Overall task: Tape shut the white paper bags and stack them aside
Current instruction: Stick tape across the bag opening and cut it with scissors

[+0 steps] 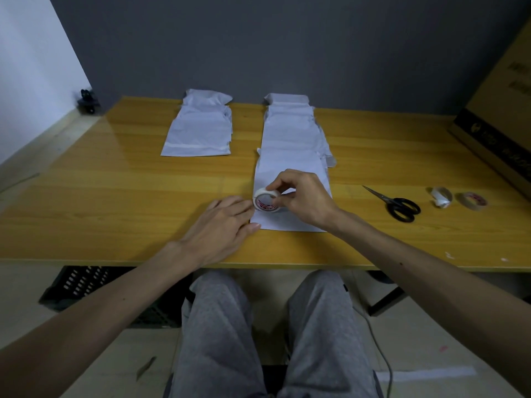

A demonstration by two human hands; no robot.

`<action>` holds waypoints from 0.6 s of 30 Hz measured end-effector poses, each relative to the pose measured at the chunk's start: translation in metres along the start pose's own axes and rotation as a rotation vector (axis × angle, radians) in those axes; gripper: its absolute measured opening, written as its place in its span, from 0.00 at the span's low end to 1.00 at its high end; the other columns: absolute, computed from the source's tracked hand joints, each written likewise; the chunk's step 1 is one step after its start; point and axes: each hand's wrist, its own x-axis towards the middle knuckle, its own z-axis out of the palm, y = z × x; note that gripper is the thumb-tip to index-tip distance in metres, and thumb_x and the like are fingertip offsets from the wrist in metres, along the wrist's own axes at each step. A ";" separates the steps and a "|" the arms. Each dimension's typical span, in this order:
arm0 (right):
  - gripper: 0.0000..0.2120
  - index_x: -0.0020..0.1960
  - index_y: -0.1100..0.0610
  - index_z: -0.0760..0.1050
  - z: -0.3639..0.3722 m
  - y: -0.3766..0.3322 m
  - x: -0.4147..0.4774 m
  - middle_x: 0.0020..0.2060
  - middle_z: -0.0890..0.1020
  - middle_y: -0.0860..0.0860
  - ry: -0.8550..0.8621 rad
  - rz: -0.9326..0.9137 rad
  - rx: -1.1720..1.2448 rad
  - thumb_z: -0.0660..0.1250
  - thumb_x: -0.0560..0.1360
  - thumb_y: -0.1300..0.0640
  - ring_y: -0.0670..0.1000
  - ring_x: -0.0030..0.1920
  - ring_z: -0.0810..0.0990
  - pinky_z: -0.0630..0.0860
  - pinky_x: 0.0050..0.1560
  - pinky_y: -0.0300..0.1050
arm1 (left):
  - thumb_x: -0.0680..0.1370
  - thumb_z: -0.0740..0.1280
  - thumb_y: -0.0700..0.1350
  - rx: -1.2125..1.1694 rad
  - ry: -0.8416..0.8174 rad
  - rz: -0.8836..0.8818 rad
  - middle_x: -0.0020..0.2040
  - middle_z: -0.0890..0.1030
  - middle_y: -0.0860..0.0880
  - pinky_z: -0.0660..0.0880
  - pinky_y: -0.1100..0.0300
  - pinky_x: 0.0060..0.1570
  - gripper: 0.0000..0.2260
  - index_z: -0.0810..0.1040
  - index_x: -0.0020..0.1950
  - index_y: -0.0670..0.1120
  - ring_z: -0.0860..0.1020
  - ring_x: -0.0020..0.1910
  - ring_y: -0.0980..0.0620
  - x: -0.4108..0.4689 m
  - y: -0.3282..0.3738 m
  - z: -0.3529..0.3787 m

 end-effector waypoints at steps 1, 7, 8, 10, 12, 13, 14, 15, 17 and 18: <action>0.08 0.45 0.58 0.80 0.000 0.000 -0.001 0.43 0.81 0.52 -0.010 0.013 0.012 0.74 0.69 0.67 0.48 0.44 0.81 0.79 0.44 0.35 | 0.80 0.46 0.59 -0.025 -0.001 -0.007 0.67 0.76 0.52 0.66 0.55 0.62 0.29 0.77 0.66 0.46 0.68 0.68 0.52 0.000 0.000 0.000; 0.11 0.51 0.57 0.79 0.004 0.000 -0.006 0.43 0.81 0.45 -0.060 0.027 0.050 0.74 0.70 0.66 0.42 0.45 0.79 0.74 0.44 0.31 | 0.78 0.43 0.61 -0.077 -0.037 -0.012 0.68 0.74 0.53 0.57 0.63 0.65 0.31 0.74 0.69 0.48 0.68 0.69 0.55 0.001 -0.005 -0.002; 0.12 0.52 0.58 0.78 0.005 0.000 -0.007 0.43 0.81 0.45 -0.061 0.024 0.050 0.73 0.70 0.67 0.42 0.44 0.79 0.73 0.44 0.29 | 0.77 0.41 0.62 -0.090 -0.058 -0.016 0.70 0.73 0.54 0.55 0.64 0.65 0.32 0.72 0.70 0.49 0.66 0.70 0.56 0.001 -0.007 -0.001; 0.13 0.52 0.58 0.78 0.007 0.000 -0.008 0.43 0.80 0.45 -0.052 0.021 0.056 0.71 0.70 0.69 0.43 0.44 0.79 0.73 0.44 0.29 | 0.76 0.39 0.62 -0.125 -0.096 -0.024 0.72 0.70 0.55 0.52 0.67 0.65 0.34 0.68 0.73 0.50 0.63 0.72 0.57 0.001 -0.011 0.000; 0.13 0.52 0.58 0.77 0.007 0.001 -0.009 0.43 0.80 0.45 -0.037 0.011 0.054 0.70 0.71 0.70 0.43 0.44 0.79 0.74 0.44 0.30 | 0.75 0.38 0.63 -0.119 -0.105 -0.013 0.73 0.68 0.56 0.49 0.69 0.64 0.35 0.67 0.74 0.51 0.61 0.73 0.58 0.001 -0.012 -0.001; 0.13 0.53 0.58 0.77 0.007 0.002 -0.009 0.43 0.80 0.45 -0.030 0.009 0.047 0.70 0.71 0.69 0.43 0.44 0.79 0.74 0.43 0.30 | 0.75 0.37 0.63 -0.113 -0.113 -0.009 0.73 0.68 0.57 0.48 0.70 0.64 0.35 0.66 0.74 0.51 0.61 0.73 0.59 0.001 -0.011 -0.002; 0.13 0.53 0.58 0.77 0.007 0.003 -0.009 0.43 0.80 0.46 -0.023 0.015 0.037 0.71 0.71 0.68 0.44 0.44 0.79 0.74 0.43 0.30 | 0.75 0.37 0.63 -0.113 -0.119 -0.009 0.73 0.67 0.58 0.48 0.70 0.63 0.35 0.65 0.74 0.52 0.60 0.73 0.60 0.001 -0.011 -0.003; 0.13 0.54 0.58 0.76 0.007 0.004 -0.009 0.42 0.79 0.46 -0.017 0.026 0.028 0.71 0.71 0.68 0.45 0.43 0.79 0.74 0.42 0.30 | 0.75 0.36 0.63 -0.114 -0.120 -0.010 0.73 0.67 0.58 0.48 0.70 0.63 0.35 0.65 0.75 0.52 0.60 0.73 0.60 0.001 -0.010 -0.003; 0.13 0.53 0.57 0.75 0.006 0.005 -0.009 0.41 0.79 0.47 -0.012 0.041 0.026 0.71 0.71 0.68 0.47 0.43 0.79 0.76 0.43 0.34 | 0.76 0.37 0.63 -0.101 -0.101 -0.013 0.72 0.69 0.58 0.49 0.69 0.63 0.34 0.66 0.74 0.52 0.61 0.72 0.59 0.000 -0.009 -0.004; 0.13 0.52 0.57 0.76 0.006 0.005 -0.009 0.42 0.80 0.47 -0.011 0.038 0.029 0.71 0.71 0.68 0.48 0.44 0.79 0.77 0.44 0.36 | 0.76 0.38 0.62 -0.085 -0.089 -0.013 0.72 0.69 0.58 0.49 0.69 0.63 0.33 0.68 0.73 0.52 0.62 0.72 0.58 0.000 -0.009 -0.004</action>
